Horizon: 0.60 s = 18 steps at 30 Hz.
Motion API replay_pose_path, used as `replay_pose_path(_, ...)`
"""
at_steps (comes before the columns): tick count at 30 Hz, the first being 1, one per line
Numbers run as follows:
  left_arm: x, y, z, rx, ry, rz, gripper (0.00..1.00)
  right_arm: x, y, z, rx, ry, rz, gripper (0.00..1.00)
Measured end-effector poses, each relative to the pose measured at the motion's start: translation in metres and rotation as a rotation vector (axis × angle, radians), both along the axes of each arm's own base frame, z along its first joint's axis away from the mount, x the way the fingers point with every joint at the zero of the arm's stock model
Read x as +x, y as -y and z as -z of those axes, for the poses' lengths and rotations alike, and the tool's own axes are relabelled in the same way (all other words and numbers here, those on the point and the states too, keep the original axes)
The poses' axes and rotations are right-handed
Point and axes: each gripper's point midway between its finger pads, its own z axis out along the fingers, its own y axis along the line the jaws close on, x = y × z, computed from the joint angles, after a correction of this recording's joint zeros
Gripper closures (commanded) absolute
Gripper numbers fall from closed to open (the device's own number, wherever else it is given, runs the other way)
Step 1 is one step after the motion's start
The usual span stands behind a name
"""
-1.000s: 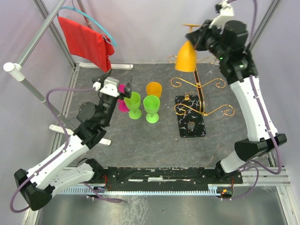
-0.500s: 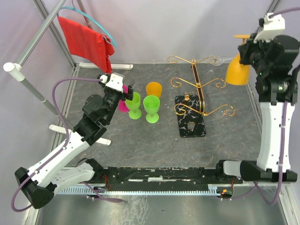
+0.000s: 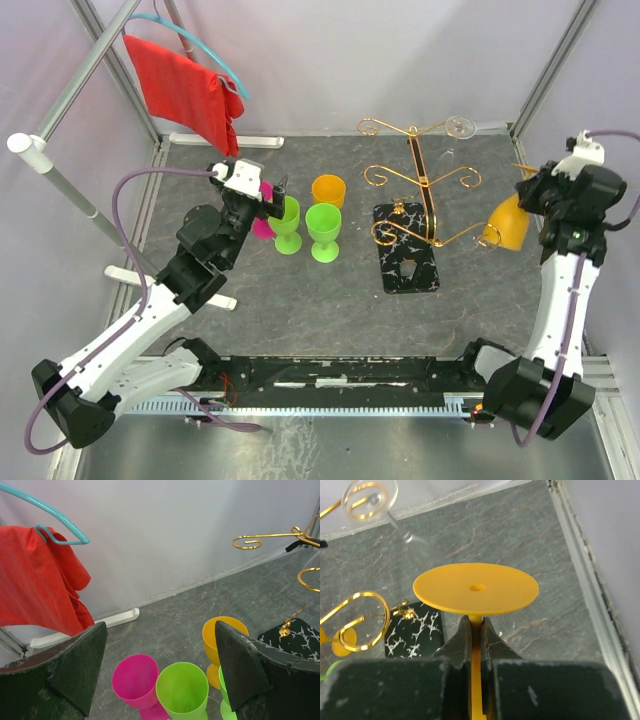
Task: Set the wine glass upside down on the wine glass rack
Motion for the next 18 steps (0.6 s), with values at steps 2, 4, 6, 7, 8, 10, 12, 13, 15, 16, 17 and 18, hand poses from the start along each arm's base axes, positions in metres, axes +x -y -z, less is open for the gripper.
replay_pose_path(2,0.001,0.001,0.007,-0.001,-0.010,0.004,0.05,-0.007,-0.007,0.013,0.018,0.020,-0.012,0.99)
replay_pose_path(4,0.001,0.002,0.011,-0.001,-0.015,0.006,0.05,-0.013,-0.015,0.019,0.020,0.061,-0.030,0.99)
replay_pose_path(6,0.001,0.002,0.014,-0.002,-0.017,0.005,0.05,-0.019,-0.023,0.021,0.016,0.114,-0.050,0.99)
replay_pose_path(7,0.001,0.001,0.014,-0.004,-0.016,0.005,0.05,-0.022,-0.026,0.020,0.009,0.145,-0.061,0.99)
replay_pose_path(8,0.000,0.000,0.015,-0.006,-0.014,0.004,0.04,-0.024,-0.029,0.020,0.004,0.172,-0.071,0.99)
replay_pose_path(10,-0.001,-0.002,0.015,-0.014,-0.006,0.004,0.04,-0.026,-0.034,0.018,-0.004,0.224,-0.088,0.99)
replay_pose_path(12,-0.004,-0.003,0.013,-0.022,0.002,0.004,0.04,-0.026,-0.040,0.017,-0.007,0.271,-0.114,0.99)
replay_pose_path(13,-0.005,-0.004,0.013,-0.026,0.005,0.004,0.04,-0.025,-0.042,0.019,-0.004,0.285,-0.128,0.99)
replay_pose_path(15,-0.007,-0.006,0.011,-0.034,0.014,0.004,0.04,-0.023,-0.046,0.023,0.008,0.304,-0.156,0.99)
replay_pose_path(16,-0.007,-0.006,0.011,-0.038,0.019,0.004,0.04,-0.021,-0.048,0.024,0.012,0.313,-0.167,0.99)
replay_pose_path(17,-0.008,-0.007,0.010,-0.041,0.021,0.004,0.03,-0.020,-0.050,0.027,0.020,0.322,-0.179,0.99)
replay_pose_path(18,-0.009,-0.008,0.010,-0.043,0.023,0.004,0.03,-0.019,-0.052,0.030,0.026,0.330,-0.192,0.99)
